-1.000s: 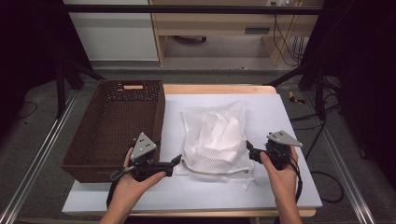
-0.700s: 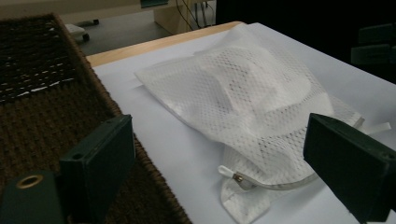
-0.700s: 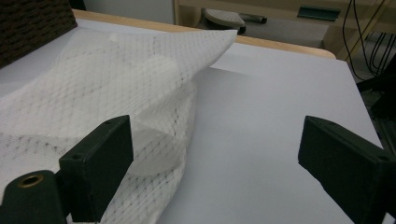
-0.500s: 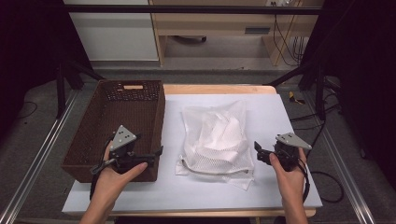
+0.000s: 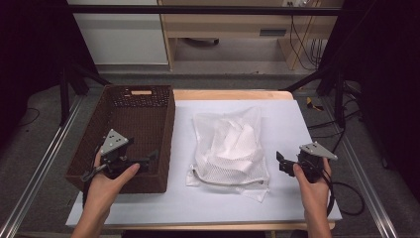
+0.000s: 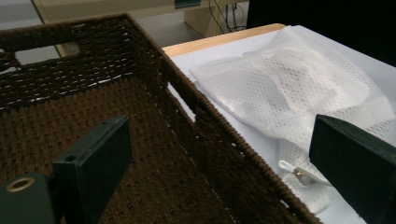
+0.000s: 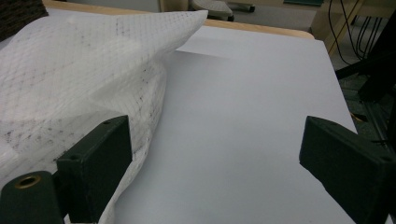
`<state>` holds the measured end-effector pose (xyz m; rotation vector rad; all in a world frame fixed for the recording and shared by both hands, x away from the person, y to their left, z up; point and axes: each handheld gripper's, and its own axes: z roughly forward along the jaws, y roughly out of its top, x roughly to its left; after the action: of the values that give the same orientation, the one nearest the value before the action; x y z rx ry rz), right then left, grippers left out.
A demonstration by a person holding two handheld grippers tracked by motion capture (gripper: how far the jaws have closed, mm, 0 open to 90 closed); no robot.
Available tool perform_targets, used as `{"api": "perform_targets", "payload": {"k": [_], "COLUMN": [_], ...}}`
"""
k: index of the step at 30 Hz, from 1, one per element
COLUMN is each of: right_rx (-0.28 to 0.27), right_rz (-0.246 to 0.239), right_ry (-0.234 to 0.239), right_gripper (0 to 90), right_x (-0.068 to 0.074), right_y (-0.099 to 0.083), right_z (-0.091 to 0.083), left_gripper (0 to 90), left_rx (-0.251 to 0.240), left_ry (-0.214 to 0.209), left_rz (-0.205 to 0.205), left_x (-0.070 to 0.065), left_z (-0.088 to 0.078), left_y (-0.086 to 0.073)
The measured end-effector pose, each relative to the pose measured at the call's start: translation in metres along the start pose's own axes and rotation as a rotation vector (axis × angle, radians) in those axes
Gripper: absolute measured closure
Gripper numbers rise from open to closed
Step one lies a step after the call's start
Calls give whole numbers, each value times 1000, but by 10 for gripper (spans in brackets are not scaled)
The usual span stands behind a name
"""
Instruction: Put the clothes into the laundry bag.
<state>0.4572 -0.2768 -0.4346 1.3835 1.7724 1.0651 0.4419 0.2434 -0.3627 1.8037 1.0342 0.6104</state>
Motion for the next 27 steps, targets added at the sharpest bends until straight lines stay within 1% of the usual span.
{"api": "perform_targets", "payload": {"k": [2, 6, 12, 14, 18, 19, 23, 27], "right_rx": [6, 23, 33, 35, 52, 57, 71, 84], "right_rz": [7, -1, 5, 4, 7, 13, 11, 16], "right_ry": [-1, -6, -11, -12, -19, -21, -28, -27], "right_gripper": [99, 92, 90, 89, 82, 81, 79, 81], "right_x": [-1, -4, -8, -10, -14, -14, -17, -19], "right_y": [-1, -4, -8, -9, -13, -13, -17, -19], "right_z": [1, 3, 5, 5, 7, 7, 8, 9], "left_gripper": [59, 59, 57, 56, 56, 56, 56, 60], "left_rx": [7, 22, 31, 34, 41, 45, 66, 100], "left_ry": [14, 40, 60, 74, 89, 96, 121, 145], "left_rz": [2, 15, 20, 25, 29, 35, 50, 65], "left_x": [4, 10, 17, 20, 25, 26, 30, 34], "left_z": [-1, -2, -4, -6, -8, -9, -11, -13], "left_y": [-1, -2, -3, -3, -3, -3, -2, -3]}}
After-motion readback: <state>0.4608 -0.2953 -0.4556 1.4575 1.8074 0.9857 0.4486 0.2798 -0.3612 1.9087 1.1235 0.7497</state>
